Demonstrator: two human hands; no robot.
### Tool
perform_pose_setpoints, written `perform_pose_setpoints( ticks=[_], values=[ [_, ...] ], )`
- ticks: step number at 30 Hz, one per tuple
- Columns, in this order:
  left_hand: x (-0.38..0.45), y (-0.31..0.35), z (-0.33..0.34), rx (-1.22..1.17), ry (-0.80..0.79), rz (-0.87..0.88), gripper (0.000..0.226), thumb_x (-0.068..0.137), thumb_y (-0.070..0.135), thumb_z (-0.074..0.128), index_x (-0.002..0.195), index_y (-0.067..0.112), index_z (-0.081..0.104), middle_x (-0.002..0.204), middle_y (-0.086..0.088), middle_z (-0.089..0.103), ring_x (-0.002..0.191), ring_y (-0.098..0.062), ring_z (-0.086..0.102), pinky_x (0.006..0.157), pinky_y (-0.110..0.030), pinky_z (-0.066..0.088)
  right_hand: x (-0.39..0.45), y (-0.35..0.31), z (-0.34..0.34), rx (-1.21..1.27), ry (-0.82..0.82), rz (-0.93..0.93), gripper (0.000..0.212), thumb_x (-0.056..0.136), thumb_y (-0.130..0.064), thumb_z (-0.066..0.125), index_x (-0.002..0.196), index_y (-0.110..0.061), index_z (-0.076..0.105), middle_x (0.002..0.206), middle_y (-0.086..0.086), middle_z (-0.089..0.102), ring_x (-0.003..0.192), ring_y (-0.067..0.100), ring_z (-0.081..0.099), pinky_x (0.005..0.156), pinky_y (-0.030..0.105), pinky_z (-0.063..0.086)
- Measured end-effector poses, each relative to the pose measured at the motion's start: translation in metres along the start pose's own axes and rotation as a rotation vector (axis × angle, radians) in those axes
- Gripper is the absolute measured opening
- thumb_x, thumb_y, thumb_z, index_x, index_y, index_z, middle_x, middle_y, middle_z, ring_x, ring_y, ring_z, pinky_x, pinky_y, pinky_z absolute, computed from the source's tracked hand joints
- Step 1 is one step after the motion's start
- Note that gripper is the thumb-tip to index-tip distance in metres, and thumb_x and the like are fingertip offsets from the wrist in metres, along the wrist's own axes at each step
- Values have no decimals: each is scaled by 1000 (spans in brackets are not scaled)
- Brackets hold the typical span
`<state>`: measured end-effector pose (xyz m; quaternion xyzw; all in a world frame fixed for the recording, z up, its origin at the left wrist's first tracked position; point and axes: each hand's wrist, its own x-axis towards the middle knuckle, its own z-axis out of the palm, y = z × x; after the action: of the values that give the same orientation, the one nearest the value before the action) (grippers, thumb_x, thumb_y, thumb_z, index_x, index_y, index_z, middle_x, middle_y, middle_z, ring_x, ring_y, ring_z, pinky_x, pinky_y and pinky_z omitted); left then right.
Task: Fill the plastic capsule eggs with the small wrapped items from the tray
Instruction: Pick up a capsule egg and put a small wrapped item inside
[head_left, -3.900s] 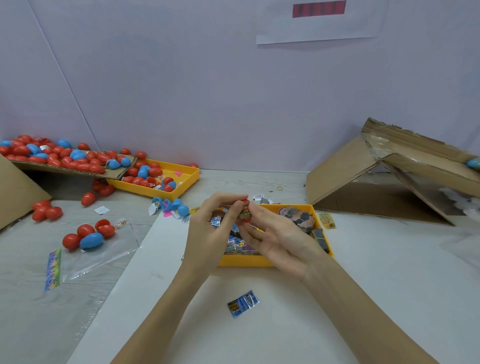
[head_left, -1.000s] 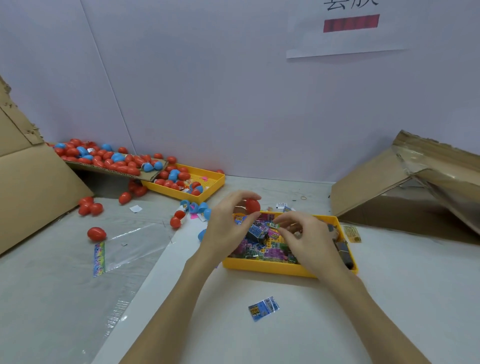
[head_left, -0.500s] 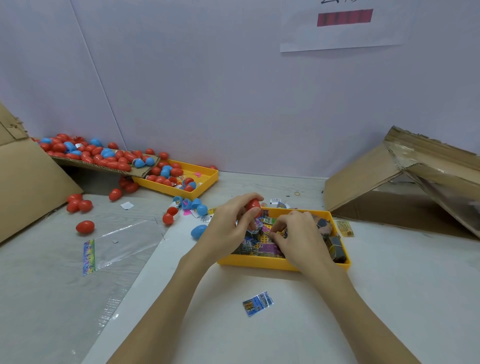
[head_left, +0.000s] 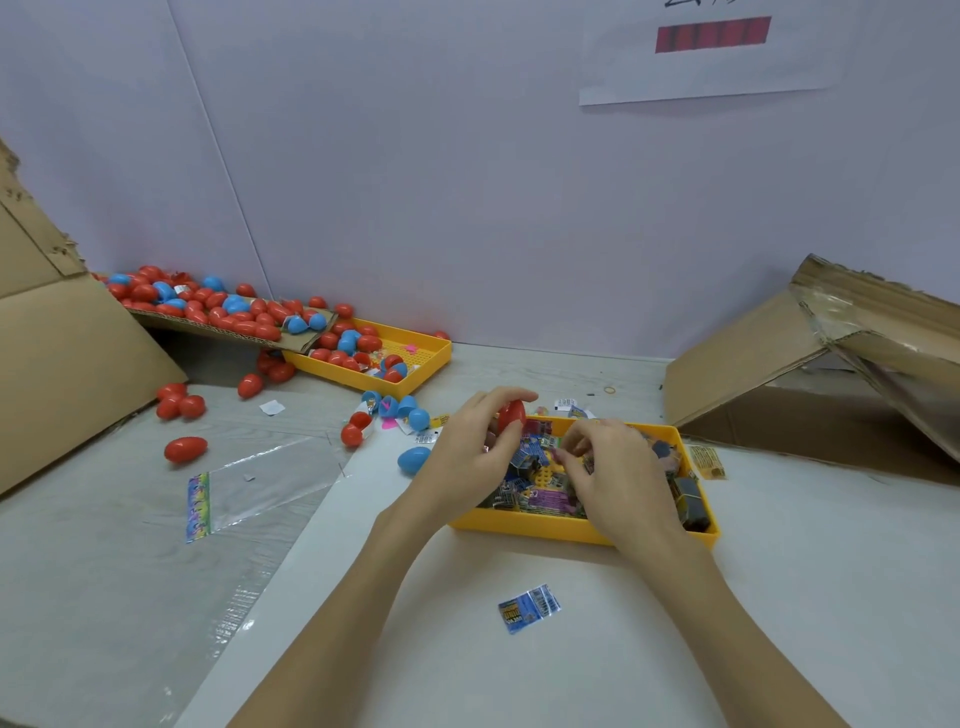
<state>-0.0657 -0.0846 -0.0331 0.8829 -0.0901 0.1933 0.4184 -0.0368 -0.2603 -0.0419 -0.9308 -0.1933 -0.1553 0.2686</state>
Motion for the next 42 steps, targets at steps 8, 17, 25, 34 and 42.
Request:
perform_pose_setpoints(
  ticks=[8,17,25,34,42],
  values=[
    [-1,13,-9,-248,97,-92,34,102,39,53,89,9,63,70,8,55,66,-7,53,59,-18,43,0,4,-14,592,115,78,10,91,-13,76,95,-20,71,84,-7,74,81,1,69,69,13,51],
    [0,6,-10,-105,8,-77,17,89,42,74,96,27,73,86,18,66,90,-11,64,73,-17,55,-2,0,-15,598,51,-67,16,89,-14,79,97,-27,74,89,-15,74,89,3,69,76,18,55],
    [0,5,-8,-126,43,-76,14,92,37,71,100,26,75,92,16,70,94,-10,65,74,-17,56,1,-1,-17,750,-32,58,26,102,-23,61,127,-27,65,107,-14,72,98,1,67,76,21,55],
    [0,11,-6,-96,-41,-108,14,98,38,63,107,28,68,92,14,66,89,-7,63,68,-12,51,-2,0,-12,916,-53,222,13,96,-32,69,94,-22,77,78,-7,75,73,1,67,63,19,53],
    [-4,15,-13,-394,-223,-226,29,97,16,68,121,25,56,120,0,63,95,-11,72,77,-22,58,-2,1,-16,910,9,247,14,97,-29,68,94,-18,77,81,3,76,71,8,65,71,32,56]
  ],
)
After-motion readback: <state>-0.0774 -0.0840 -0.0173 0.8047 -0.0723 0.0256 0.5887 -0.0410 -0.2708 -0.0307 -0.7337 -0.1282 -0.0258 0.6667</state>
